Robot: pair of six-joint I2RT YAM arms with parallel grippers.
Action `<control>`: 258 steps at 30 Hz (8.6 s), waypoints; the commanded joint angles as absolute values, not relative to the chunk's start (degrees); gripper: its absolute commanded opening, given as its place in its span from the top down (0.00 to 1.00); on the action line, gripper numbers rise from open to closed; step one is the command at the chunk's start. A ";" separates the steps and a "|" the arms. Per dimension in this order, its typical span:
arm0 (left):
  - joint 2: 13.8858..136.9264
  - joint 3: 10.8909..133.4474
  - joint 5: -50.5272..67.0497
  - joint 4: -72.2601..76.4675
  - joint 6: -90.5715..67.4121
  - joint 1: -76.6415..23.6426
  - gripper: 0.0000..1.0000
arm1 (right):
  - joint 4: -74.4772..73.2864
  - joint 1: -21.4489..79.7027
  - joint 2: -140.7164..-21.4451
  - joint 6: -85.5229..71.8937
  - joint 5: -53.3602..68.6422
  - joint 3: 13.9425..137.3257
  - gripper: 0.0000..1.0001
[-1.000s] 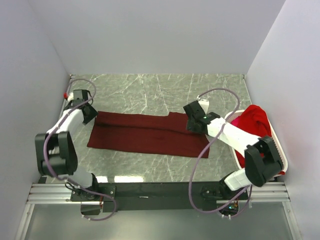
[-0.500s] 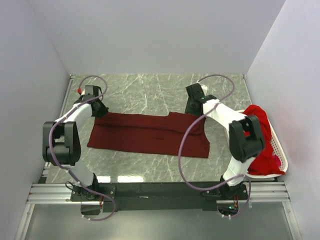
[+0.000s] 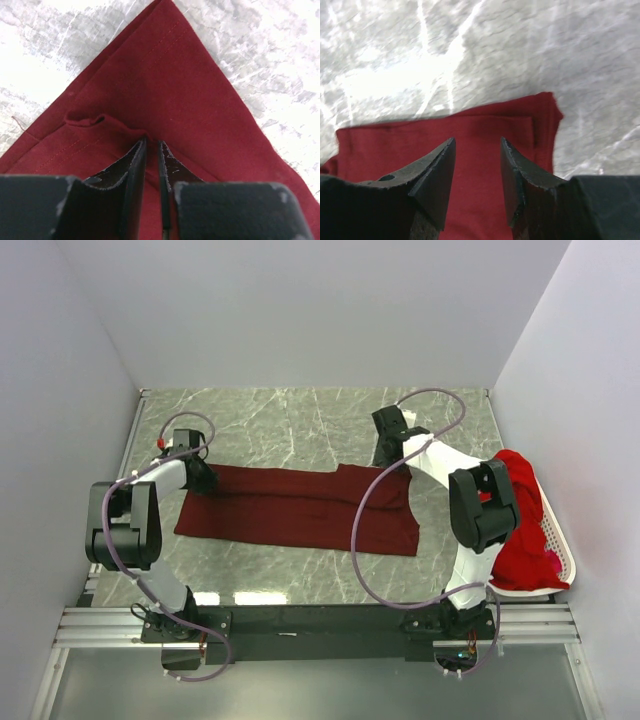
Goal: Fold and stack the t-shirts
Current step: Fold the tshirt
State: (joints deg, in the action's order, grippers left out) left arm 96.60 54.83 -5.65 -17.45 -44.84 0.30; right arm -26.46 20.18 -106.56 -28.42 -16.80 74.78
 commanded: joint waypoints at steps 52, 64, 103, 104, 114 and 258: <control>94.13 52.38 -5.27 -14.33 -46.58 0.35 0.80 | -24.26 21.70 -89.49 -30.58 -17.67 63.65 1.00; 93.87 52.03 -5.19 -14.33 -47.28 0.35 0.80 | -24.78 32.16 -71.57 -36.20 -15.91 47.38 1.00; 85.44 47.47 -7.47 -16.26 -50.01 0.26 0.78 | -34.36 41.75 -52.83 -50.53 -17.66 30.76 0.80; 84.82 47.03 -7.99 -16.61 -50.62 0.35 0.78 | -35.15 41.66 -52.21 -50.89 -17.93 30.67 0.76; 73.05 41.66 -11.07 -18.63 -53.17 0.35 0.76 | -36.92 41.75 -47.02 -49.75 -17.75 32.69 0.54; 140.63 116.46 -12.56 -22.41 -19.85 -29.88 0.83 | -50.44 14.85 -141.23 -34.81 -6.07 125.05 0.55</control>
